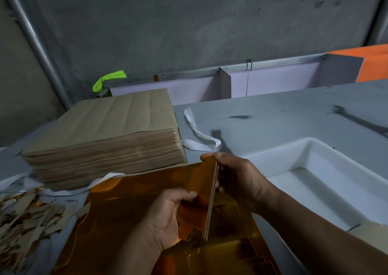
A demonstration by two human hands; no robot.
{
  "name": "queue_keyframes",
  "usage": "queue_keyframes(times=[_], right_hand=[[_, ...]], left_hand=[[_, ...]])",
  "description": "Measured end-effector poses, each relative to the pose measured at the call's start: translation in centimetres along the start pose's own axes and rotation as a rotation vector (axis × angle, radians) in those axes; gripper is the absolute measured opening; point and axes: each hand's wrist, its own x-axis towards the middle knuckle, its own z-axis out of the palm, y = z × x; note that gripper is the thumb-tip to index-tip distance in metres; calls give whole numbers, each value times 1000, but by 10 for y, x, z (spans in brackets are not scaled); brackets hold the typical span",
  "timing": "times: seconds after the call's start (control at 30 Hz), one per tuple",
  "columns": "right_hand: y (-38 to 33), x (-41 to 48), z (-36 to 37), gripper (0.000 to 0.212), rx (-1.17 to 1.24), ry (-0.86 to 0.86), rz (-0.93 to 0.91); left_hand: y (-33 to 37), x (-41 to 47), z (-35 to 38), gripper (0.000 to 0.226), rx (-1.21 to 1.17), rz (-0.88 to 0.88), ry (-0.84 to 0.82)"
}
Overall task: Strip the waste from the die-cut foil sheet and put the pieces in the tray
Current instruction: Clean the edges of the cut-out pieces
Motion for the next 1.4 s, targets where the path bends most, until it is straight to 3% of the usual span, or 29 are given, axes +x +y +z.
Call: queue_keyframes(times=[0.17,0.3,0.5,0.67,0.77,0.9,1.03,1.13,1.2,1.4], right_hand=[[1,0,-2,45,-35,-1,8],[1,0,-3,37,-46,1,5],[4,3,-5,58,-77,2,17],[2,-1,0,28,-160,-87,-43],[2,-2,1,25,-170,-83,-58],[3,-2,1,28,-207,-38,-49],[8,1,-1,29,-286,1,33],[12,4,-3,22,-285,-11,127],[13,5,-4,11,-277,5,151],[7,7,-10,18,-185,129,167]], left_hand=[[-1,0,3,29,-27,-15,-68],[-1,-1,4,30,-29,-14,-67],[-1,0,5,29,-35,3,-25],[4,1,8,28,-74,32,12],[4,2,9,27,-98,19,39],[4,-1,12,31,-37,28,200],[5,-2,15,57,7,22,432],[8,-3,19,38,20,45,478],[8,-3,19,29,20,45,471],[15,-5,6,48,-86,139,232]])
